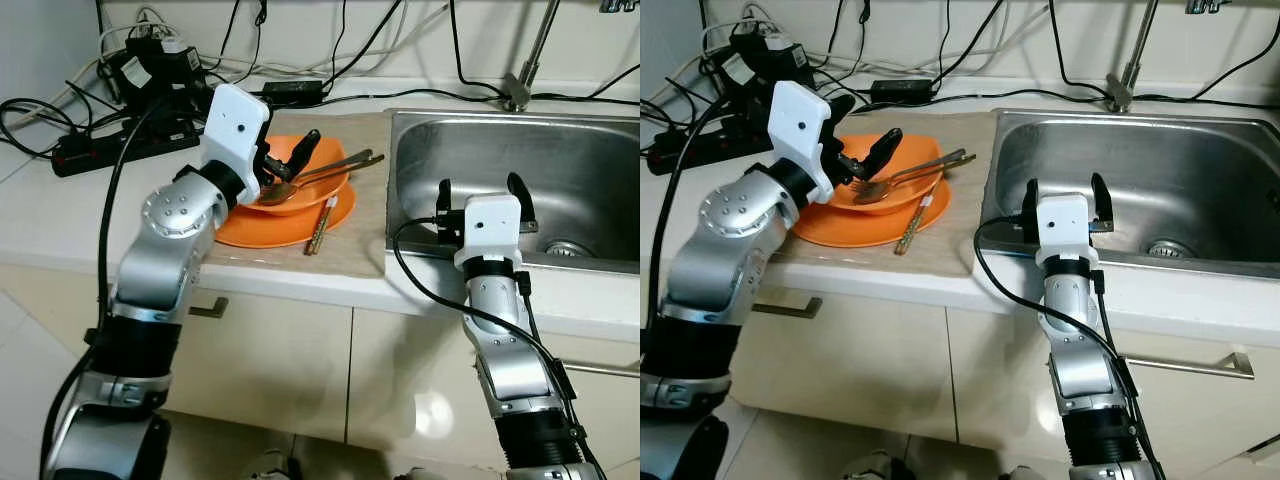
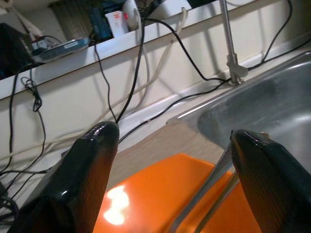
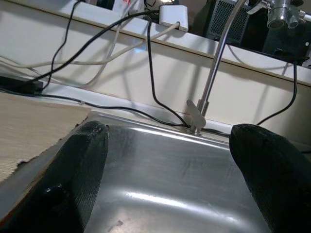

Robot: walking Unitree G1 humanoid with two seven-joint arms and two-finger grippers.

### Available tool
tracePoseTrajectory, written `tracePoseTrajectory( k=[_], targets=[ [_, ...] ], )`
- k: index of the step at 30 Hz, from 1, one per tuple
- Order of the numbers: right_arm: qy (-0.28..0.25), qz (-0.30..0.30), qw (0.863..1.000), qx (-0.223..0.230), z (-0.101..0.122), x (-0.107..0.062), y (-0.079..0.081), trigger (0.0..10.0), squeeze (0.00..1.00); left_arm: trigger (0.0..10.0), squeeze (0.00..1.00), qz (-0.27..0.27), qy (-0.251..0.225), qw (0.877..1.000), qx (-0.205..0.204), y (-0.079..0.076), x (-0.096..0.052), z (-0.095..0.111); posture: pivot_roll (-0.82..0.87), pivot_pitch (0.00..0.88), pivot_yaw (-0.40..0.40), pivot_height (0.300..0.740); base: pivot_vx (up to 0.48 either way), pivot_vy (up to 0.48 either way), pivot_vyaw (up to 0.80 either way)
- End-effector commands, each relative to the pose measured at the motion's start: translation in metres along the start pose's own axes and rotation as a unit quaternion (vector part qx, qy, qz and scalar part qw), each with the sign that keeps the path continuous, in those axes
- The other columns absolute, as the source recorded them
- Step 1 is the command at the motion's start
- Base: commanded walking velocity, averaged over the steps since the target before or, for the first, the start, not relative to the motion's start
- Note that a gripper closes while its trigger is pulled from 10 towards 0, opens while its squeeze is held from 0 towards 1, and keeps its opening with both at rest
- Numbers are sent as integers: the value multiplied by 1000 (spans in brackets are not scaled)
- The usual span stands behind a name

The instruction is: Kitchen organization

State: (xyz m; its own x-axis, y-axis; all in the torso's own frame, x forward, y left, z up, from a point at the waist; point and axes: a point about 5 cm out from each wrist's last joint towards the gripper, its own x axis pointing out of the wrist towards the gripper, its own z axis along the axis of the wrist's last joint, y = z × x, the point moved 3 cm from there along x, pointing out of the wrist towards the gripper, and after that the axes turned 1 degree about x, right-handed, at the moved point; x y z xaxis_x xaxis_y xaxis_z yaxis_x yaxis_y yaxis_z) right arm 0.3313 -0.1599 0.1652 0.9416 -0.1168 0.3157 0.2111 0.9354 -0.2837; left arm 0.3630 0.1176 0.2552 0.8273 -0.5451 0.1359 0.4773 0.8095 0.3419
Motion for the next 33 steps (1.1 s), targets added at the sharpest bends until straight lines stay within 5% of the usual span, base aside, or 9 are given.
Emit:
tracePoseTrajectory(
  k=[1, 18, 26, 33],
  targets=[
    [-7, 4, 1000, -1, 6, 0, 2, 10000, 0, 10000, 0, -11, 6, 1000, 2, 11, 1, 7, -58, 0, 68, 707, 0, 0, 0],
    [-41, -1, 999, 10, 29, 1, 1, 10000, 0, 10000, 0, -46, 80, 996, 18, 62, 20, -21, -73, 0, 80, 707, 0, 0, 0],
    [-19, -4, 1000, 17, 23, -4, 2, 10000, 0, 10000, 0, -69, 88, 994, 11, 63, 31, -24, -88, 0, 90, 707, 0, 0, 0],
    [-15, -3, 1000, 15, 21, -5, 2, 10000, 0, 10000, 0, -115, 92, 989, -19, 45, 39, -31, -92, 0, 98, 707, 0, 0, 0]
  ],
)
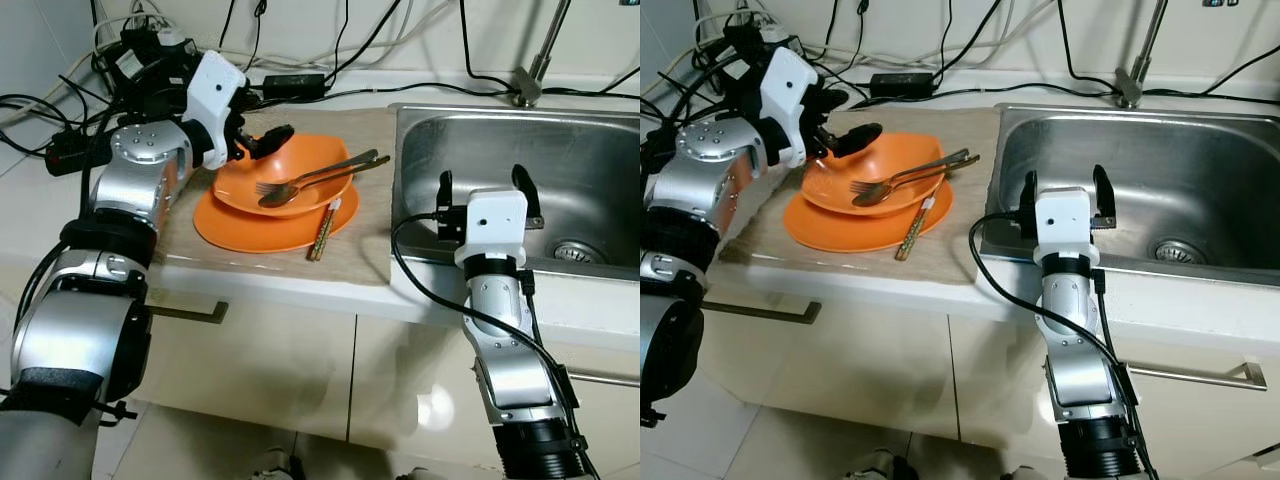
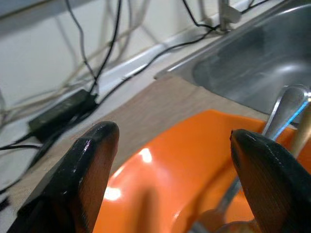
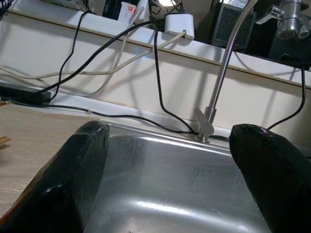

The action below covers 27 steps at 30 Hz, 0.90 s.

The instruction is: Kitchen organization

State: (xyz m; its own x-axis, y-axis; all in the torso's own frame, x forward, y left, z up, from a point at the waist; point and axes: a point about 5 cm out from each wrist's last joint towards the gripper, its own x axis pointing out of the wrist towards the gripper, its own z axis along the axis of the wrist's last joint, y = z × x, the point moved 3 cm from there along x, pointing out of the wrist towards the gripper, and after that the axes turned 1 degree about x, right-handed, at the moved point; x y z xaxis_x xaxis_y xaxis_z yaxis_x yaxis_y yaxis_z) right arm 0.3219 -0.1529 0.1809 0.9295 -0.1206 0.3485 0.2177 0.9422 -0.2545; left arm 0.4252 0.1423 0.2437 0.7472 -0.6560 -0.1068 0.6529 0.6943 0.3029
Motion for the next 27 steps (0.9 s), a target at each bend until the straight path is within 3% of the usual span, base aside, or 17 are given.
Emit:
tracePoseTrajectory(
  k=[1, 5, 27],
  targets=[
    [1, 5, 1000, 2, 2, -1, 2, 10000, 0, 10000, 0, -10, 1, 1000, 4, 0, 2, 4, -92, 0, 98, 707, 0, 0, 0],
    [3, 6, 1000, 2, 3, 0, 4, 10000, 0, 10000, 0, -36, 13, 999, 1, -8, 5, -4, -91, 0, 98, 707, 0, 0, 0],
    [3, 10, 1000, 3, 4, -1, 6, 10000, 0, 10000, 0, -64, 21, 998, -19, -17, 14, -5, -95, 3, 103, 707, 0, 0, 0]
  ],
)
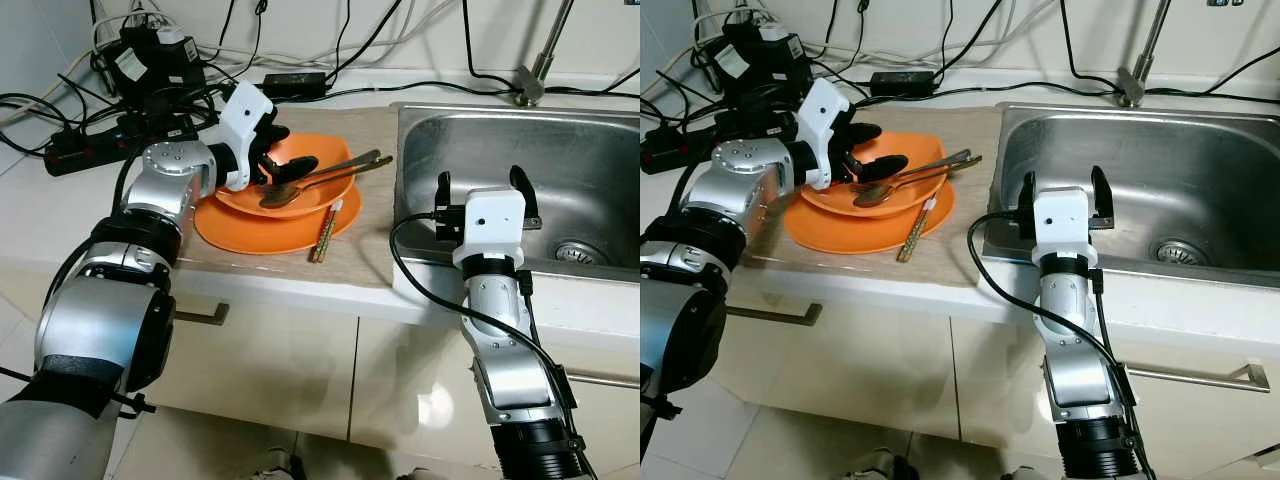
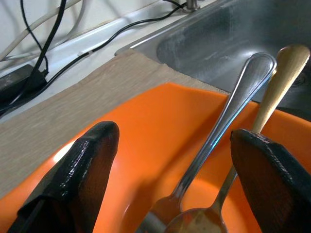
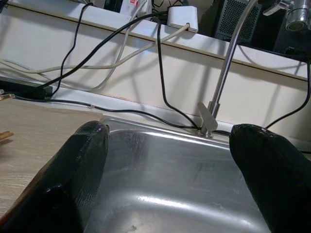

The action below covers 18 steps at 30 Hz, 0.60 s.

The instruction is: Kitchen organization

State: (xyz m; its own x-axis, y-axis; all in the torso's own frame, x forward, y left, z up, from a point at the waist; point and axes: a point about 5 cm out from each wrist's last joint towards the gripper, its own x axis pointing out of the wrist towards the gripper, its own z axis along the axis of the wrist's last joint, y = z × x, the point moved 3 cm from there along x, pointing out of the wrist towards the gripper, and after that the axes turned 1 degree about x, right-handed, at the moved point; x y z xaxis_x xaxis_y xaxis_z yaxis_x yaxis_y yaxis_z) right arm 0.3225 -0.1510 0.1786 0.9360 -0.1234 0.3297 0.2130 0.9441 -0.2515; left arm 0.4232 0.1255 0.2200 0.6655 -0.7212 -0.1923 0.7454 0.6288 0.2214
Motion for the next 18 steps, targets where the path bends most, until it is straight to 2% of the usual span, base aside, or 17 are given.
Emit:
tracePoseTrajectory(
  k=[1, 18],
  targets=[
    [-7, 8, 1000, 1, 6, -1, 3, 10000, 0, 10000, 0, -4, -7, 1000, 15, 2, 2, 13, -95, 5, 104, 707, 0, 0, 0],
    [-4, 6, 1000, -1, 6, -4, 3, 10000, 0, 10000, 0, -19, -1, 1000, 22, -9, 11, 9, -107, 22, 113, 707, 0, 0, 0]
  ],
)
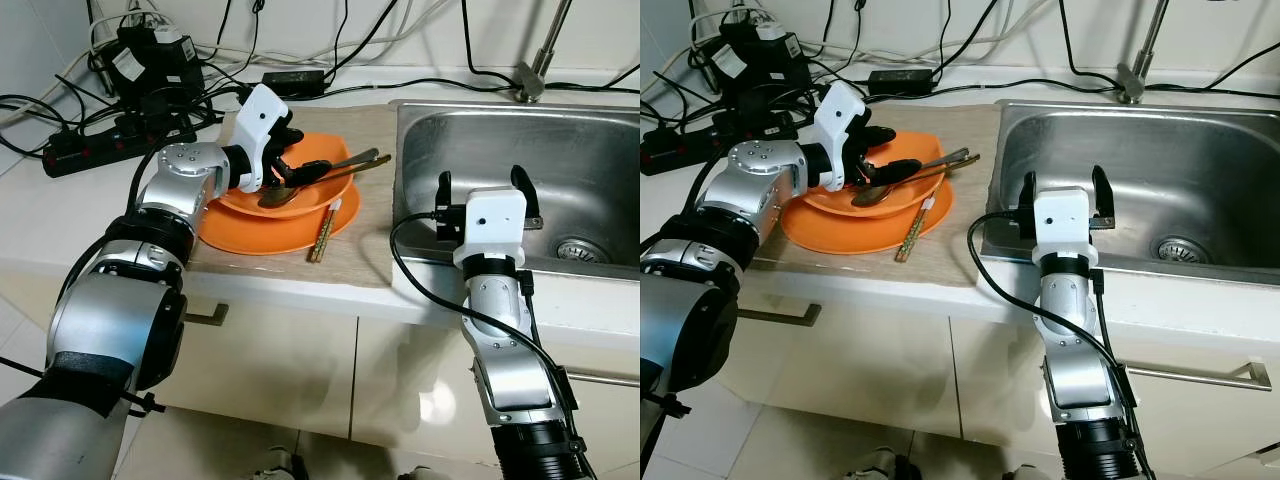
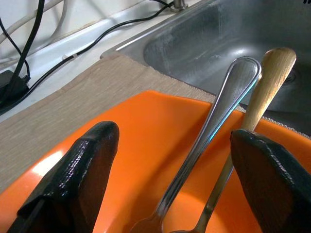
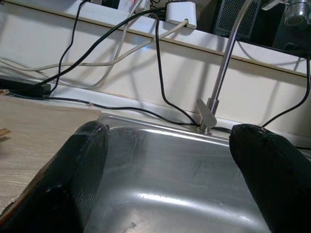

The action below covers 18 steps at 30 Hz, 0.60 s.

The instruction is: Kitchen organization

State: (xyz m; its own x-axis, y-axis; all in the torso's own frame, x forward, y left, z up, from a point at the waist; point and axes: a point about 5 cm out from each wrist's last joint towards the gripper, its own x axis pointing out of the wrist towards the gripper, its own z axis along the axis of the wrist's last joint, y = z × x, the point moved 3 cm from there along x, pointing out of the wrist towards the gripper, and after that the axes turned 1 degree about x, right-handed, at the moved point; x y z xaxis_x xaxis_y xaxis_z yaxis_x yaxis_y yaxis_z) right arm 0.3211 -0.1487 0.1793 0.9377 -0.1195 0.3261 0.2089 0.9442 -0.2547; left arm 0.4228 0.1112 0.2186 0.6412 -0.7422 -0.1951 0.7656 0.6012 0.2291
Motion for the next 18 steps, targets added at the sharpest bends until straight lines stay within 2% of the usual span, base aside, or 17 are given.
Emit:
tracePoseTrajectory(
  k=[1, 18],
  targets=[
    [-5, 4, 1000, 0, 4, -3, 1, 10000, 0, 10000, 0, -3, 2, 1000, 15, 1, 1, 6, -107, 22, 113, 707, 0, 0, 0],
    [-1, 2, 1000, -1, 4, -6, 0, 10000, 0, 10000, 0, -1, 12, 1000, 28, -4, 6, 1, -115, 33, 117, 707, 0, 0, 0]
  ],
)
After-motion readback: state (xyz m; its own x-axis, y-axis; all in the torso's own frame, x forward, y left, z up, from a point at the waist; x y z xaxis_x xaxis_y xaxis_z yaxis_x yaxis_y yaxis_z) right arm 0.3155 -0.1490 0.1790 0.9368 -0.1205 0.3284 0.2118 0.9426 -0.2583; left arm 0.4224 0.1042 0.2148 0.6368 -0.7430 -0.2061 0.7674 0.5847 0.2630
